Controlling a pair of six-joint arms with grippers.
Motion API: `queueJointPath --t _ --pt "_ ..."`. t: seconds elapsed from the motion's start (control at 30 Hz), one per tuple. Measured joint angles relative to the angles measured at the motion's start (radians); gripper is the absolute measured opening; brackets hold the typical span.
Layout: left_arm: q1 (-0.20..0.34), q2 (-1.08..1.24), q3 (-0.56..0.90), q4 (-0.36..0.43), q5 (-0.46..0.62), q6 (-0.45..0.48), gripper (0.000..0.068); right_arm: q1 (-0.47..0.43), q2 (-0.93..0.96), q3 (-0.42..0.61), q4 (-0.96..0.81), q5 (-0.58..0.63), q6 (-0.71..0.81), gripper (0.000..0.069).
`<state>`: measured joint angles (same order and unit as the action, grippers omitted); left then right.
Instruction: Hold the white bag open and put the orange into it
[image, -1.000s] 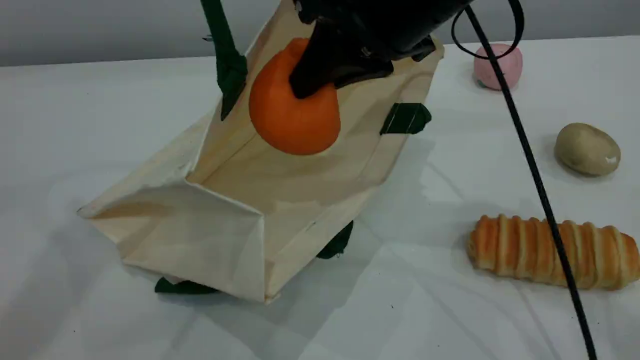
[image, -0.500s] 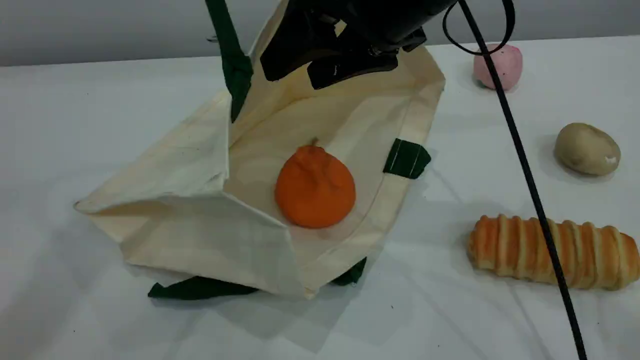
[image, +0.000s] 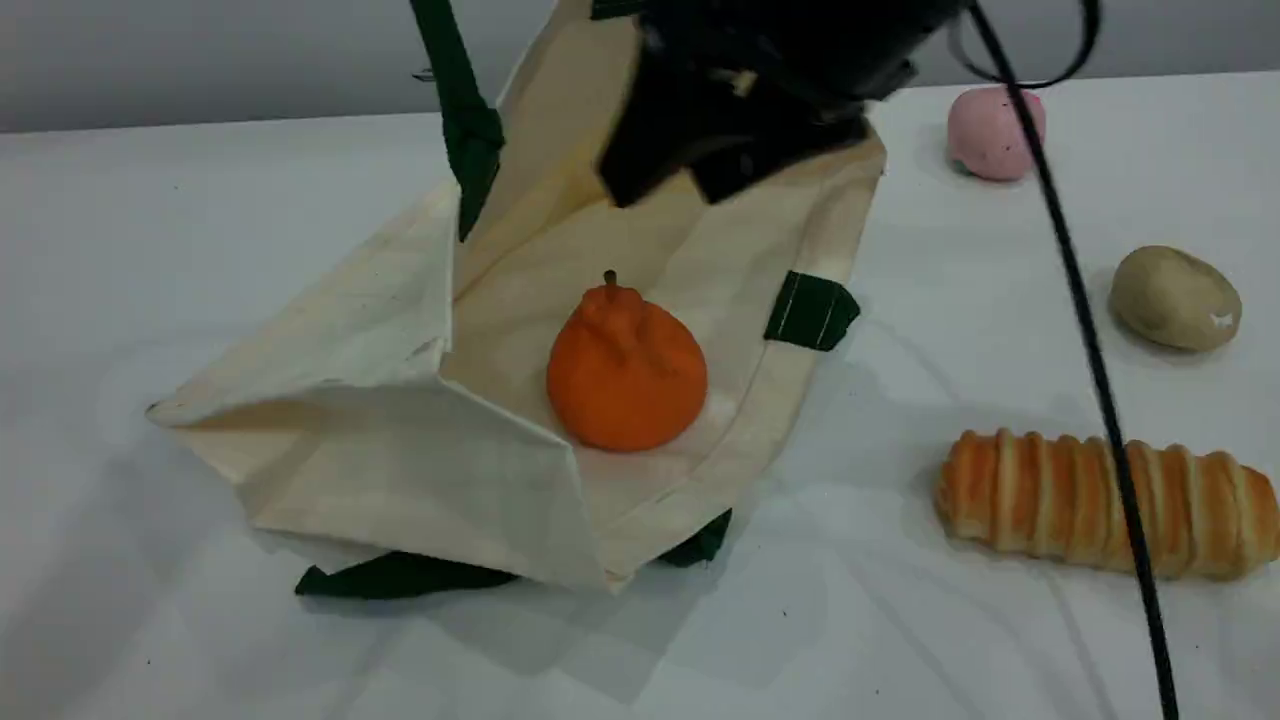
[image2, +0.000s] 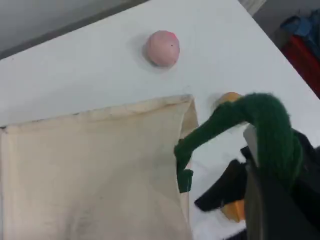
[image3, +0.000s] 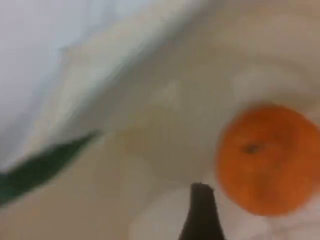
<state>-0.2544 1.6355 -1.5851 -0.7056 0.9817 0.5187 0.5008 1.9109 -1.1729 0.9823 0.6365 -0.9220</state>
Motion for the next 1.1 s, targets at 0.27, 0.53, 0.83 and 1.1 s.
queueJointPath --t 0.27,0.53,0.83,1.1 --pt "0.000 0.000 0.000 -0.001 0.000 0.002 0.0071 -0.160 -0.040 0.001 -0.078 0.052 0.068 0.0465" --pt "0.000 0.007 0.000 0.024 -0.018 0.003 0.0071 -0.327 -0.101 0.001 -0.083 0.057 0.066 0.0449" --pt "0.000 0.072 0.000 0.021 -0.023 0.000 0.0071 -0.345 -0.130 0.000 -0.094 0.057 0.060 0.0447" --pt "0.000 0.181 0.005 0.020 -0.028 -0.001 0.0071 -0.345 -0.130 0.000 -0.092 0.056 0.060 0.0447"
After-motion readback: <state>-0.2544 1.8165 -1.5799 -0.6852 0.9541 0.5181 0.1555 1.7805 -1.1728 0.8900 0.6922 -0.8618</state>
